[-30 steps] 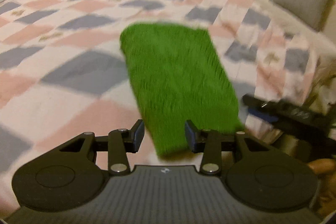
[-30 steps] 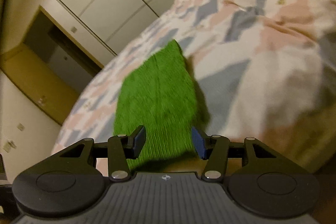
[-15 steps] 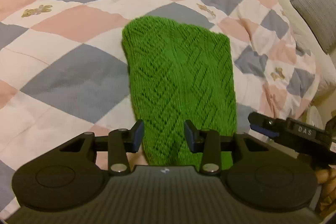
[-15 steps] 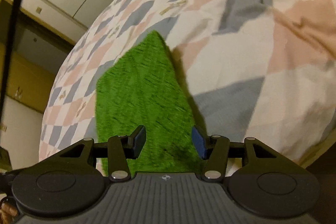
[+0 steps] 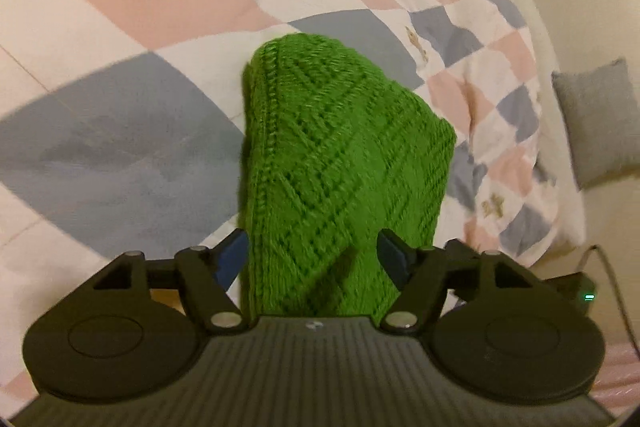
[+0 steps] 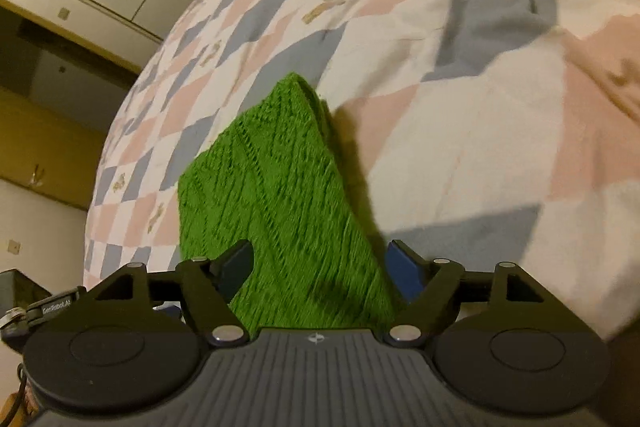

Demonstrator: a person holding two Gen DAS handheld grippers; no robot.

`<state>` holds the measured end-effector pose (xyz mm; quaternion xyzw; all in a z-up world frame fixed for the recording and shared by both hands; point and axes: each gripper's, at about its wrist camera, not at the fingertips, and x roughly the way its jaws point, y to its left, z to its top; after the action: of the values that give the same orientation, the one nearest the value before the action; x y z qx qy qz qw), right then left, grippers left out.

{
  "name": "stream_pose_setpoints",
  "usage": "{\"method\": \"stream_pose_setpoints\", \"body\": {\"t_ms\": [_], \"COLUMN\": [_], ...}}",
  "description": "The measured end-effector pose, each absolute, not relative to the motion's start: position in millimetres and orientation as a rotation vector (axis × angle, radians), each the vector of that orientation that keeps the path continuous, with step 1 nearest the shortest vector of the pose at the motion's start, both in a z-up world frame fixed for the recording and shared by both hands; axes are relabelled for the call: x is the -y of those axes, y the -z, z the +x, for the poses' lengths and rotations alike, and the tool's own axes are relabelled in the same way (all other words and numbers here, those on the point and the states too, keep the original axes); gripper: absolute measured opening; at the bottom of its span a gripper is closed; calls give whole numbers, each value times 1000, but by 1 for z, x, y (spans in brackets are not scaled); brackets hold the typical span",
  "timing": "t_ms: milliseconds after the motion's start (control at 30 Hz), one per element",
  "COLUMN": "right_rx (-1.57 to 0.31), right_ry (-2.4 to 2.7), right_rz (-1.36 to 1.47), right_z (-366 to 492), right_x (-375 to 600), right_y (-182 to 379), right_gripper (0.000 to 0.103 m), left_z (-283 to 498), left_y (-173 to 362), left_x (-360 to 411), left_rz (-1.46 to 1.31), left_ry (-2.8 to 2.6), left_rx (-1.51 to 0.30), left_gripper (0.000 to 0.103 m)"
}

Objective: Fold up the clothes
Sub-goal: 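Grasp the green vest strip's end with both grippers and lift it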

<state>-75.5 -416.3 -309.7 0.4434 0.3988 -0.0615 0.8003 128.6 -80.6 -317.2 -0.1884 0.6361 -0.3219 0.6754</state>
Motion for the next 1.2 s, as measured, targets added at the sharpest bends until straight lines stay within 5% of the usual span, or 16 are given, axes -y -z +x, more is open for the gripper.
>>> {"method": "stream_pose_setpoints", "body": {"t_ms": [267, 533, 667, 733, 933, 1200], "right_rx": [-902, -947, -954, -954, -971, -1012], "right_ry": [-100, -277, -309, -322, -300, -343], "right_rz": [1112, 1190, 1216, 1219, 1177, 1118], "right_z": [-51, -29, -18, -14, -12, -6], "right_x": [450, 454, 451, 448, 443, 411], "right_y": [366, 392, 399, 400, 373, 278], "right_gripper": [76, 53, 52, 41, 30, 29], "left_z": [135, 136, 136, 134, 119, 90], "left_y": [355, 373, 373, 370, 329, 234], "left_x": [89, 106, 109, 109, 91, 26], "left_rz": [-543, -550, -534, -530, -561, -620], "left_ry": [756, 797, 800, 790, 746, 643], "left_rx": [-1445, -1445, -1437, -1426, -1384, -1271], "left_gripper": [72, 71, 57, 46, 36, 36]}}
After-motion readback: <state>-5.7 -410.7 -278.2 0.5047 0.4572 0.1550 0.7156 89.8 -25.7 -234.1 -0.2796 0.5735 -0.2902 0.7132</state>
